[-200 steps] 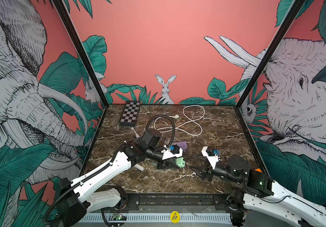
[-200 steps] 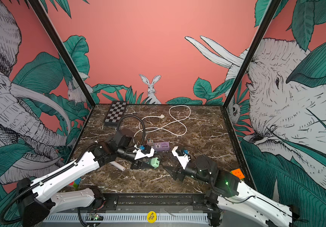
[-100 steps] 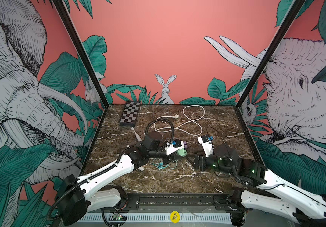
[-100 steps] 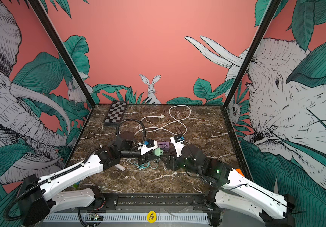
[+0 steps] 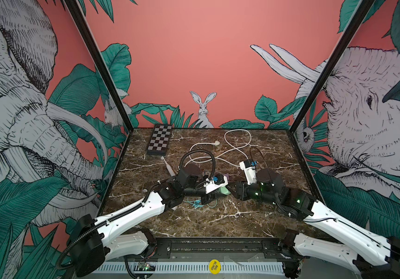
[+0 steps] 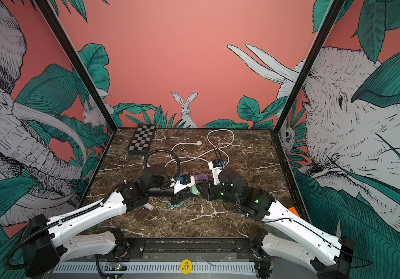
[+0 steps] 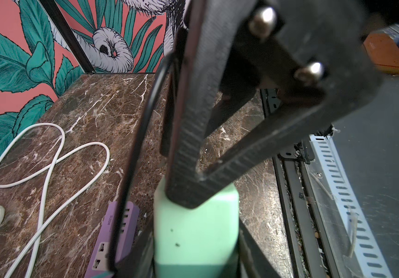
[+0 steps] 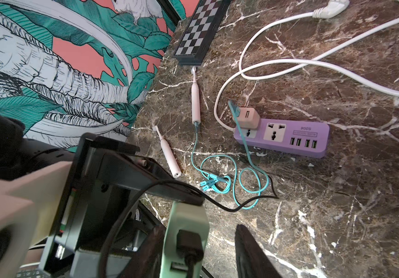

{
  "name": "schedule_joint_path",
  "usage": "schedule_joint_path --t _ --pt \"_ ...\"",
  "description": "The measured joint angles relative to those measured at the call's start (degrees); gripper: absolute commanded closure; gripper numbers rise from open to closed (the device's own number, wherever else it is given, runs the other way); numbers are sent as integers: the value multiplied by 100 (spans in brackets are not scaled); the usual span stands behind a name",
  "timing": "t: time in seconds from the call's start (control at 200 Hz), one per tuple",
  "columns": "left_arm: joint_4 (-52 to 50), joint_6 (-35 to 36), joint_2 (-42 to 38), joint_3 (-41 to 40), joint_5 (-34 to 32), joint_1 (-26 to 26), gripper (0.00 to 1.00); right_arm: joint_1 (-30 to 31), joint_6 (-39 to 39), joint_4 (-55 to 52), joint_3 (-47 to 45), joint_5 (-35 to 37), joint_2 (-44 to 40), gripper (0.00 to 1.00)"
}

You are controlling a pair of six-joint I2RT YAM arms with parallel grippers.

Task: Charge the electric toothbrush
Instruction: Insert the charging cable into the plug, then insert the plug into the socket.

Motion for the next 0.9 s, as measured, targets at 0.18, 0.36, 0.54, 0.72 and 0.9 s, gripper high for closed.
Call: schedule_joint_path --t 0.18,0.36,0.54,0.72,0.9 --pt "26 63 -13 0 -192 -26 100 -26 76 57 52 -389 243 56" --pt "120 146 -35 -50 -343 -50 100 -39 109 44 57 -603 323 68" --pt "195 280 -72 -87 -511 -72 100 -127 260 66 59 -675 352 83" --pt "210 365 -70 -96 -586 -94 67 -184 269 63 59 -726 374 100" --pt "339 402 -66 -94 -636 -129 46 -214 11 -282 256 -627 319 100"
